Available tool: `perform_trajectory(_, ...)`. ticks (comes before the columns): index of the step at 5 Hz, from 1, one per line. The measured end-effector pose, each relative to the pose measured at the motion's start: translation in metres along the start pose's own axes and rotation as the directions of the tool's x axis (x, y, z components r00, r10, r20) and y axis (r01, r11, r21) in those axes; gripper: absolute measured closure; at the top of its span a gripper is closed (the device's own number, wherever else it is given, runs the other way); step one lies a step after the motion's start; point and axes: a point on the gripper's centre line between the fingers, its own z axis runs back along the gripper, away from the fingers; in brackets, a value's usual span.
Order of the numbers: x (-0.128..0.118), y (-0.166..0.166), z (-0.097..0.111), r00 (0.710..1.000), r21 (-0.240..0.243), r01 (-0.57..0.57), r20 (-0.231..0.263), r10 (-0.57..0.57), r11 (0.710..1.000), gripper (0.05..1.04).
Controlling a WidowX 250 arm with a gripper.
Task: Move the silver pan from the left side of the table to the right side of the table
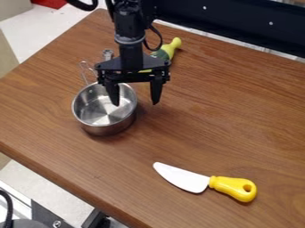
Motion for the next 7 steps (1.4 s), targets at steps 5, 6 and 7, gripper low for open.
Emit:
perform_trajectory(5, -0.004, 0.003, -0.023, 1.000, 0.079, 0.014, 0.022, -0.016, 0.997, 0.381)
perform_trajectory(6, -0.003, 0.002, -0.023, 0.999, 0.081, 0.016, 0.031, -0.018, 0.997, 0.681)
perform_trajectory(7, -0.003, 0.002, -0.023, 0.999, 0.086, 0.006, 0.032, -0.009, 0.996, 0.909)
